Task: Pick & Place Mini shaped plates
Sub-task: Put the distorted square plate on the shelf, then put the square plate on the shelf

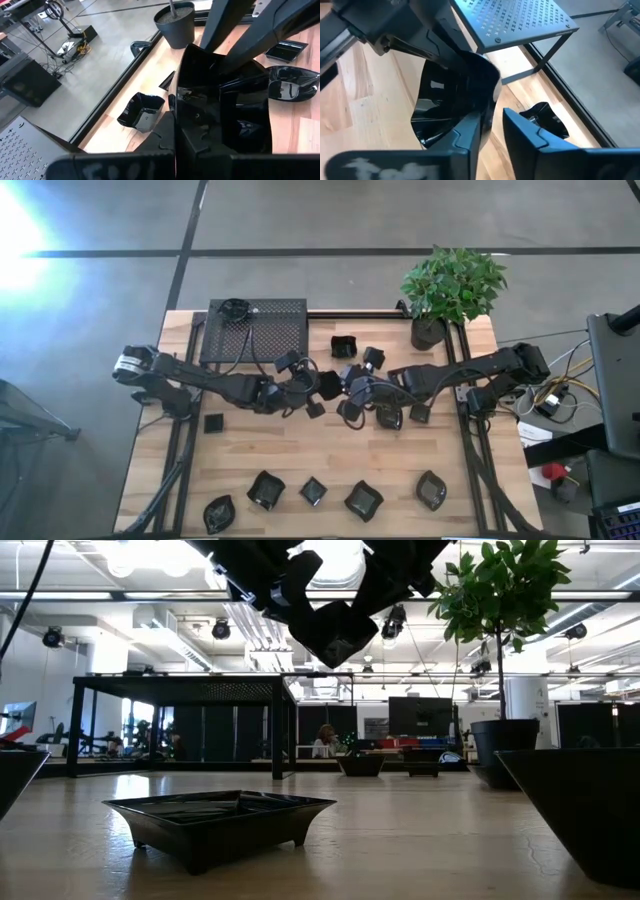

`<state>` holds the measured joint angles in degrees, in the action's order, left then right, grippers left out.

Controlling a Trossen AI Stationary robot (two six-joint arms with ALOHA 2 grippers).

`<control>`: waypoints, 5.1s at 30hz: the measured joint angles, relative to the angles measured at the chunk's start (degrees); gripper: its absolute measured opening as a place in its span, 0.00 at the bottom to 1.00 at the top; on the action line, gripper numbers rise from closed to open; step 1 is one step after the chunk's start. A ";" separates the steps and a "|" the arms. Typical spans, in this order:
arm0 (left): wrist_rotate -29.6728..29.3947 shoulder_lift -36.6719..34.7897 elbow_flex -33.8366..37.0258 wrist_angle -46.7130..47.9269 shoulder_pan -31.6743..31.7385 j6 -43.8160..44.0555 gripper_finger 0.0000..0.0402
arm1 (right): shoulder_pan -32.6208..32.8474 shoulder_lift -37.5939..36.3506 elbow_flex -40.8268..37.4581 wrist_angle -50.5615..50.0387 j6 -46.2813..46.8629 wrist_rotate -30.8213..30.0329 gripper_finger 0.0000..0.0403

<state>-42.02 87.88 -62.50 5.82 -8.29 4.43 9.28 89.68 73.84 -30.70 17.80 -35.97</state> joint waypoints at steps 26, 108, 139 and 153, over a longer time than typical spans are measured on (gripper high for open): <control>9.27 -7.03 -15.33 28.55 16.81 6.88 0.00 | 1.64 -11.03 0.02 -0.61 -1.96 8.15 0.27; 35.23 -6.34 -7.65 29.61 52.02 21.16 0.00 | 2.60 -10.85 -0.02 -0.72 -2.84 7.94 0.25; 35.52 -7.32 -7.68 29.46 52.15 19.58 0.15 | 2.58 -10.85 -0.02 -0.74 -1.75 7.94 0.20; 35.54 -12.03 -8.54 29.33 52.17 13.00 0.15 | 2.56 -10.85 -0.02 -0.83 -1.99 7.94 0.18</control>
<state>-6.48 75.86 -71.05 35.16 43.88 17.43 11.84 78.83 73.82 -31.53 15.81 -28.03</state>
